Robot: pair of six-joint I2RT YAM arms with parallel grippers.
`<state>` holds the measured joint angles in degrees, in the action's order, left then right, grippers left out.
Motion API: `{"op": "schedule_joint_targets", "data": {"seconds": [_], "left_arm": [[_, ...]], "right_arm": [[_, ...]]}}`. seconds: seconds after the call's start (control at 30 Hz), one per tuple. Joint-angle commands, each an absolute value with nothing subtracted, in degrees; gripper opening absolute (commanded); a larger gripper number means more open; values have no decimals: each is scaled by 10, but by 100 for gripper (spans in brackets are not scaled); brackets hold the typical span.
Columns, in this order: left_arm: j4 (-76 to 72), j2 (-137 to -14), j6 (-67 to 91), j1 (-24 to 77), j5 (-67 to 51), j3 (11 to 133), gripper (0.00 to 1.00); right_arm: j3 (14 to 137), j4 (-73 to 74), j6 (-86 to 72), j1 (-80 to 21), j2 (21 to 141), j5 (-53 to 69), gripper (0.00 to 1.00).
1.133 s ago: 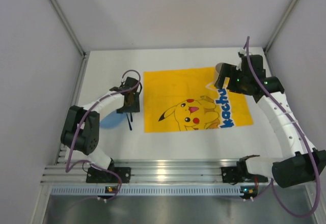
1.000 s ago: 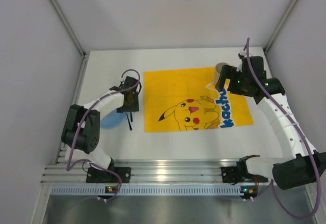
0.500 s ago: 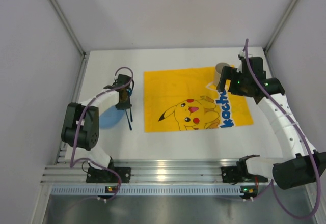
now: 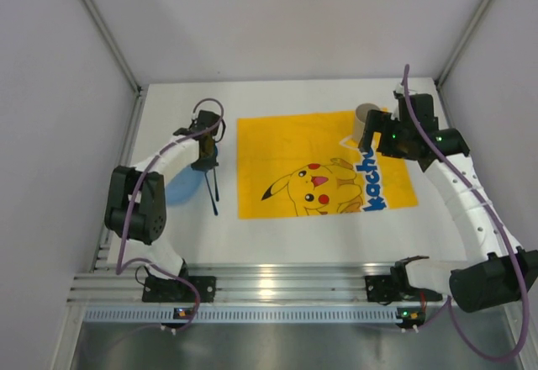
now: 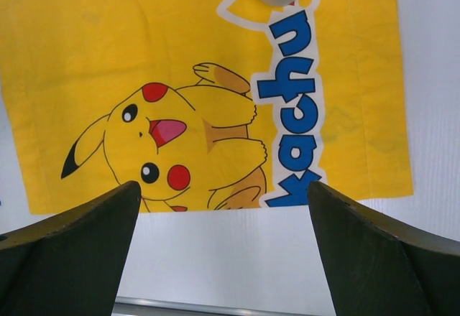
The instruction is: Set the dinner table for one person
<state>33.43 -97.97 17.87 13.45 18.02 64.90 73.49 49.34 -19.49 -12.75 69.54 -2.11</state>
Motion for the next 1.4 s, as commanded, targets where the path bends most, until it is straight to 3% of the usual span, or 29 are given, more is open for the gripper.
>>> {"op": "schedule_joint_targets", "data": {"seconds": [0.0,0.3,0.63,0.73,1.2,1.27,1.3,1.33,1.37], "left_arm": [[372,-948,164,169,208,728,0],[447,-1043,185,329,195,934,0],[475,-1253,160,503,149,1173,0],[489,-1301,156,519,146,1237,0],[414,-1376,208,534,42,1292,0],[415,-1373,213,534,43,1286,9],[415,-1369,214,534,44,1281,19],[411,-1365,215,534,43,1274,39],[409,-1358,216,534,42,1266,48]], "right_arm": [[730,483,-187,-136,675,-25,100],[731,479,-211,-135,627,-41,100],[681,542,-220,-133,539,-89,100],[675,565,-221,-131,521,-100,100],[674,632,-214,-129,478,-149,100],[673,630,-212,-130,482,-149,100],[673,630,-211,-130,483,-149,100],[673,628,-209,-130,484,-149,100],[672,624,-210,-129,486,-149,100]]}}
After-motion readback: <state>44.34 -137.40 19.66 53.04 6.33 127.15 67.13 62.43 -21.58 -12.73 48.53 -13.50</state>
